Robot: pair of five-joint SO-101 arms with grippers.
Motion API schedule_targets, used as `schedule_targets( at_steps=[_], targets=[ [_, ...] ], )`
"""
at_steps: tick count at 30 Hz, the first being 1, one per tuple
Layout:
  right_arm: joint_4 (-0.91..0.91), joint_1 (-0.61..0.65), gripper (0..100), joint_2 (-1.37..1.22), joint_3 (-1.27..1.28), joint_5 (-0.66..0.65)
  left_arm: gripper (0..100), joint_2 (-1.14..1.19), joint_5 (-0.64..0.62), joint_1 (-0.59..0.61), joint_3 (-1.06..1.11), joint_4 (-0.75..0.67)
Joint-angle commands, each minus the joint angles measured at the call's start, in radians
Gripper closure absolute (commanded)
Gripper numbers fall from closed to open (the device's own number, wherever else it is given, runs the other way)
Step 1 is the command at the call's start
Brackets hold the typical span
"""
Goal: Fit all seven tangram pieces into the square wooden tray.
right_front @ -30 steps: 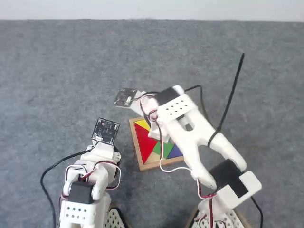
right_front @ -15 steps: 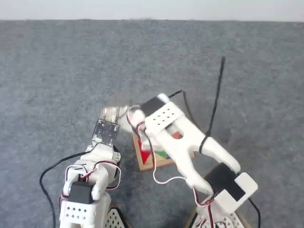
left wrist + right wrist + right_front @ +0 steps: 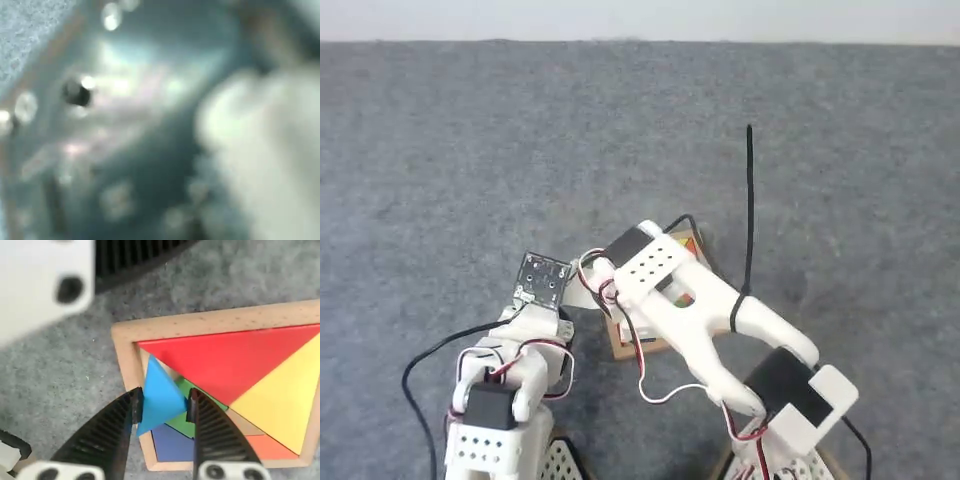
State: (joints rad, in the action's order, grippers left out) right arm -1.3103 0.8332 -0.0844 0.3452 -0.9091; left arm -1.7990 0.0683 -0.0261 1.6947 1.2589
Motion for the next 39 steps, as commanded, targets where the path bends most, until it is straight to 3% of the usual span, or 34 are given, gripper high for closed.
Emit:
schedule_targets(
  at_steps=[1,16,32,39],
  targets=[
    [0.008,0.013,90.5,0.005,-0.003,-0.014,98,-0.018,0.003,0.003,-0.01,0.003],
    [0.038,-0.119,90.5,0.005,-0.087,0.037,98,-0.018,0.003,0.003,-0.01,0.003],
    [0.058,-0.11,90.5,-0.088,-0.091,0.038,98,-0.018,0.003,0.003,-0.01,0.003],
    [0.061,-0.05,90.6,-0.093,-0.071,0.038,98,-0.018,0.003,0.003,-0.01,0.003]
  ],
)
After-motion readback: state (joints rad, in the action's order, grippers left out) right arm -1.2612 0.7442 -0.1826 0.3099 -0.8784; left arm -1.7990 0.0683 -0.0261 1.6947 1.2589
